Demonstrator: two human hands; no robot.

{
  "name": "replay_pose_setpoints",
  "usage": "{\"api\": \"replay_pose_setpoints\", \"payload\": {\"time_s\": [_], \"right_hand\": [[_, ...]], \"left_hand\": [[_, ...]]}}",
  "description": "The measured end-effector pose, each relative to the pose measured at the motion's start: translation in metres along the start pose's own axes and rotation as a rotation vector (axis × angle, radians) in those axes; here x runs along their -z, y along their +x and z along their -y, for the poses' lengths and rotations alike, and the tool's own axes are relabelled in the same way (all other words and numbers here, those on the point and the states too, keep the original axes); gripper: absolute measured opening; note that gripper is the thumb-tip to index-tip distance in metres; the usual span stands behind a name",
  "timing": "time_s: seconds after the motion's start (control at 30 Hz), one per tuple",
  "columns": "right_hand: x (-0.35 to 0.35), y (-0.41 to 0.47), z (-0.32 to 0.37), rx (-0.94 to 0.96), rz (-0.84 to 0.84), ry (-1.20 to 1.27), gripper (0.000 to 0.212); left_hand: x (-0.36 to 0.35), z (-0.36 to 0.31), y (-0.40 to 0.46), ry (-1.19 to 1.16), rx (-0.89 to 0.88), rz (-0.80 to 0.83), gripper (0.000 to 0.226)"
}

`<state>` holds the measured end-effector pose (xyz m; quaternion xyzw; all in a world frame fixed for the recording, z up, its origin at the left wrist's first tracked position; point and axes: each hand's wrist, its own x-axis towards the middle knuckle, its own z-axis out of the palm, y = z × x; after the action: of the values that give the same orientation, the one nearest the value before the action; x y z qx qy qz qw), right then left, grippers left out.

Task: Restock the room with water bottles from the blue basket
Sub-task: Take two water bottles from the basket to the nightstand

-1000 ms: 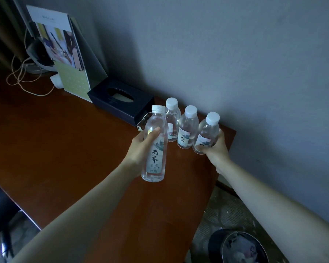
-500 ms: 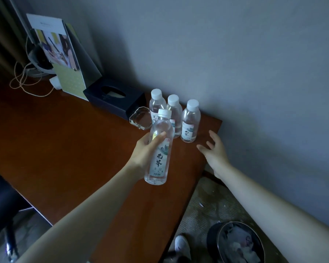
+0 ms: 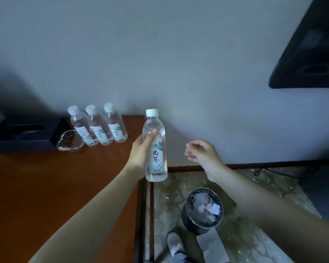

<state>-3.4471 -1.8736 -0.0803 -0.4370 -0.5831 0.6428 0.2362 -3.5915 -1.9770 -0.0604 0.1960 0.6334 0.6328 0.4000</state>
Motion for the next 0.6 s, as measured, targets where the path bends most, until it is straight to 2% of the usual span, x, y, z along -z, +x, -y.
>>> {"api": "replay_pose_setpoints", "payload": {"time_s": [0.23, 0.37, 0.5, 0.6], "right_hand": [[0.116, -0.05, 0.003, 0.04, -0.227, 0.083, 0.003], [0.183, -0.072, -0.009, 0.046, -0.361, 0.131, 0.005], [0.255, -0.089, -0.018, 0.027, -0.479, 0.144, 0.001], [0.312, -0.097, -0.025, 0.023, -0.539, 0.159, 0.011]], "left_hand": [[-0.124, 0.001, -0.014, -0.023, 0.032, 0.289, 0.028], [-0.195, 0.013, -0.022, 0.043, 0.055, 0.462, 0.053], [-0.273, 0.029, -0.032, 0.1, 0.061, 0.531, 0.049], [-0.334, 0.038, -0.041, 0.166, 0.054, 0.577, 0.045]]}}
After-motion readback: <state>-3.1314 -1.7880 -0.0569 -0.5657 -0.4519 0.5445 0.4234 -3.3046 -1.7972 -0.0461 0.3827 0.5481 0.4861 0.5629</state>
